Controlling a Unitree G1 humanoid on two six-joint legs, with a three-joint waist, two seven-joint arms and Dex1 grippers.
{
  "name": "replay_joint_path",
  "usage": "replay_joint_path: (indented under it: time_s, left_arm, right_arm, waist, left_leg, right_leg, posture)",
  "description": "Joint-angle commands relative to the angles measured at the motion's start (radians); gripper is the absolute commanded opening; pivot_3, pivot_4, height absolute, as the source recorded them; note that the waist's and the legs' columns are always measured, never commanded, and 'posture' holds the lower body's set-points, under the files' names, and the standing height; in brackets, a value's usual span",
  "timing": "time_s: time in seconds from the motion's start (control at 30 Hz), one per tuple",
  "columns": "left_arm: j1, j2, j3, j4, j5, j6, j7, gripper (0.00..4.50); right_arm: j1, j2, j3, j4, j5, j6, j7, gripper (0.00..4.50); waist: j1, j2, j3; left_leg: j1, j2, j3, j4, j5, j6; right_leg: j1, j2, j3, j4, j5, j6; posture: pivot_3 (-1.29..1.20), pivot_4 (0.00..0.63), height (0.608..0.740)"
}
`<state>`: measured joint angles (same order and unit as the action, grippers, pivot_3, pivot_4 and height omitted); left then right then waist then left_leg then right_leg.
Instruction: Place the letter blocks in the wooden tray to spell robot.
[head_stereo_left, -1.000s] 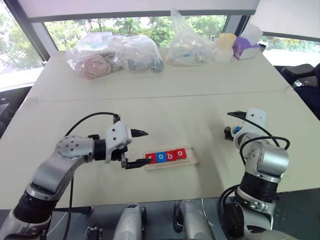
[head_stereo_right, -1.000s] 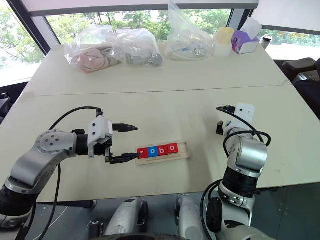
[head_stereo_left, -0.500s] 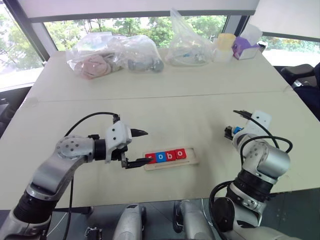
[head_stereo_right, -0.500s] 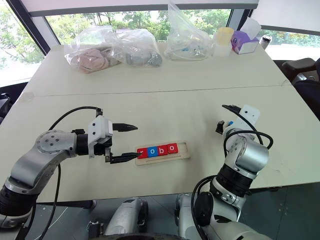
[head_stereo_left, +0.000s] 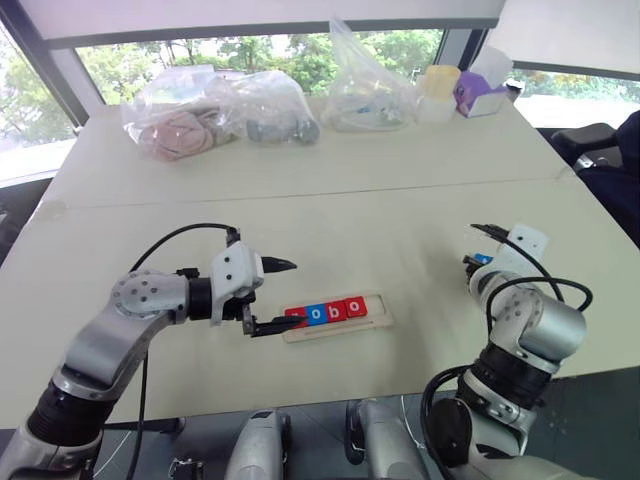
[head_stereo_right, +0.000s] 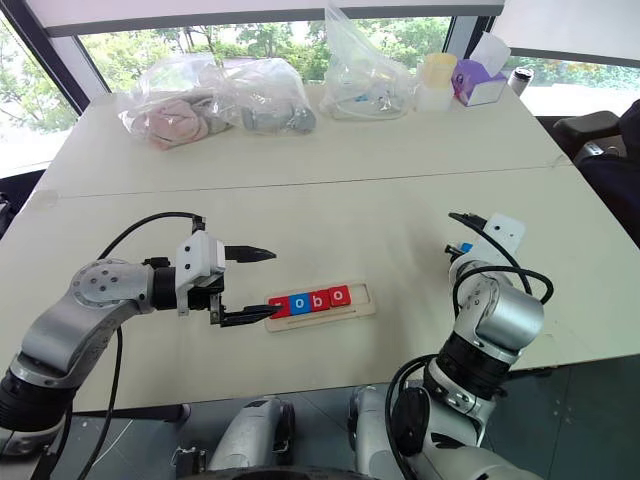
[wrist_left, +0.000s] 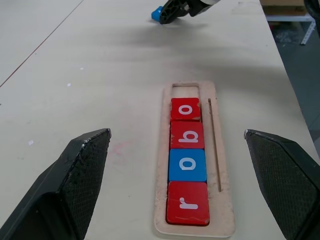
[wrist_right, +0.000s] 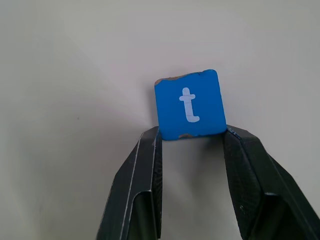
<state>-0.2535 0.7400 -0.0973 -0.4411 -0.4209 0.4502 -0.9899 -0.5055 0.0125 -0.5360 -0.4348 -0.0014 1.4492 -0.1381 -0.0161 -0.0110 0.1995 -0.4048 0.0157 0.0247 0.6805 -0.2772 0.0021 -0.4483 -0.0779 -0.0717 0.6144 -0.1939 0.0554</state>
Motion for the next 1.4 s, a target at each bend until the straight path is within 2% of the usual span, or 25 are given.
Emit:
replay_joint_path:
  time_s: [0.03, 0.17, 0.4, 0.57, 0.83, 1.27, 1.4]
  left_arm:
    - [-0.014, 0.002, 0.003, -0.013, 0.004, -0.016, -0.004, 4.5]
    - [-0.009, 0.003, 0.005, -0.018, 0.0, -0.011, -0.005, 4.5]
    - [-0.001, 0.008, 0.009, -0.024, -0.003, -0.008, -0.006, 4.5]
    - [-0.005, 0.007, 0.008, -0.02, -0.001, -0.011, -0.005, 4.5]
    - [-0.012, 0.002, 0.006, -0.01, 0.006, -0.018, -0.002, 4.5]
    - [-0.002, -0.007, 0.003, -0.008, 0.015, -0.028, 0.004, 4.5]
    - [-0.005, -0.014, 0.0, -0.003, 0.02, -0.033, 0.005, 4.5]
  right_arm:
    - [0.069, -0.029, 0.116, -0.127, 0.119, 0.145, 0.131, 1.12]
    - [0.172, -0.052, 0.177, -0.254, 0.205, 0.165, 0.197, 1.12]
    - [0.288, -0.08, 0.238, -0.373, 0.317, 0.165, 0.207, 1.12]
    - [0.312, -0.1, 0.252, -0.382, 0.35, 0.165, 0.169, 1.12]
    - [0.347, -0.238, 0.271, -0.395, 0.471, 0.165, 0.15, 1.12]
    - [0.384, -0.361, 0.239, -0.389, 0.705, 0.165, 0.039, 1.12]
    - [0.378, -0.385, 0.223, -0.373, 0.776, 0.165, -0.006, 3.07]
  waist:
    - [-0.001, 0.0, 0.0]
    - [-0.001, 0.0, 0.0]
    - [0.002, 0.0, 0.0]
    - [0.003, 0.0, 0.0]
    - [0.005, 0.0, 0.0]
    - [0.006, 0.0, 0.0]
    - [0.006, 0.0, 0.0]
  left_leg:
    - [0.0, 0.0, 0.0, 0.0, 0.0, 0.0]
    - [0.0, 0.001, 0.0, 0.0, 0.0, 0.0]
    - [-0.002, 0.001, 0.0, 0.0, 0.0, 0.0]
    - [-0.002, 0.001, 0.0, 0.0, 0.0, 0.0]
    - [-0.003, 0.0, 0.0, 0.0, 0.0, 0.0]
    - [-0.003, 0.0, 0.0, 0.0, 0.0, 0.0]
    - [-0.003, 0.0, 0.0, 0.0, 0.0, 0.0]
  right_leg:
    - [0.0, 0.0, 0.0, 0.0, 0.0, 0.0]
    - [-0.001, 0.0, 0.0, 0.0, 0.0, 0.0]
    - [-0.002, -0.001, 0.0, -0.001, 0.0, 0.0]
    - [-0.003, -0.001, 0.0, -0.001, 0.0, 0.0]
    - [-0.003, -0.001, 0.0, -0.002, 0.0, 0.0]
    - [-0.003, -0.001, 0.0, -0.003, -0.001, 0.001]
    - [-0.003, -0.001, 0.0, -0.003, -0.001, 0.001]
  posture:
    - [0.0, 0.15, 0.74]
    - [0.0, 0.15, 0.74]
    - [0.0, 0.15, 0.74]
    - [0.0, 0.15, 0.74]
    - [0.0, 0.15, 0.74]
    - [0.0, 0.15, 0.74]
    - [0.0, 0.15, 0.74]
